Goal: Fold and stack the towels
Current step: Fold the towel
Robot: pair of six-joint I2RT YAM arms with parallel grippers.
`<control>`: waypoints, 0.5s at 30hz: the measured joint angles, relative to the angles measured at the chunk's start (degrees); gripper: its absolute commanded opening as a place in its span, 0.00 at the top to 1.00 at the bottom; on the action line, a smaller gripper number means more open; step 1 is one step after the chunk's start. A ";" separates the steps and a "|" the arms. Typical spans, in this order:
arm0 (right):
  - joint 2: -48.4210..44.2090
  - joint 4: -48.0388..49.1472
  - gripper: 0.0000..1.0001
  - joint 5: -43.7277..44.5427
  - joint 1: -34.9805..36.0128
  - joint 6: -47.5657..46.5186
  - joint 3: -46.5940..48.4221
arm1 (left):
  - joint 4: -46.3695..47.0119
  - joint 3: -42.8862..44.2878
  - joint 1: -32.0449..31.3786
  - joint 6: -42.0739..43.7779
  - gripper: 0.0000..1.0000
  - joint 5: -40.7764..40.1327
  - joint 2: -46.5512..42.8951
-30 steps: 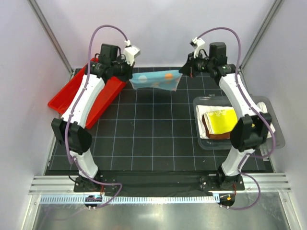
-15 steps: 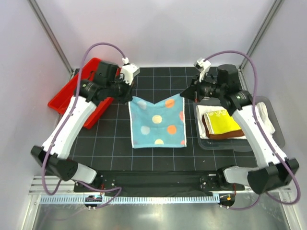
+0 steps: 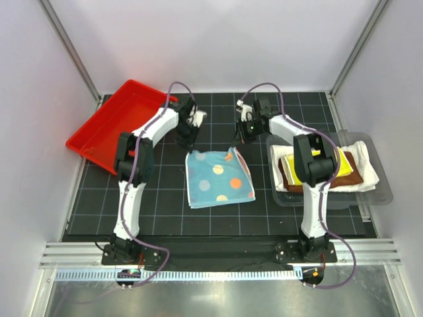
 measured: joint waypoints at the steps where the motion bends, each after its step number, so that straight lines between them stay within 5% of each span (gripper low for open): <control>1: 2.34 0.15 0.87 0.66 0.00 0.24 2.47 | -0.39 4.24 0.68 -0.24 0.83 -0.07 2.40; 5: 6.19 -0.31 0.74 4.42 -0.02 1.11 9.60 | 1.07 15.72 2.95 -0.57 0.58 -1.33 6.60; 7: 6.36 0.02 0.60 7.06 -0.13 1.86 12.48 | 2.03 17.86 3.78 -1.25 0.57 -2.82 6.40; 12: 6.40 0.15 0.53 13.46 -0.42 3.52 18.16 | 3.34 16.13 4.13 -3.82 0.57 -6.60 3.54; 15: 6.03 -1.38 0.53 16.04 -0.39 4.35 18.47 | 5.46 6.19 3.28 -8.37 0.56 -8.81 -2.71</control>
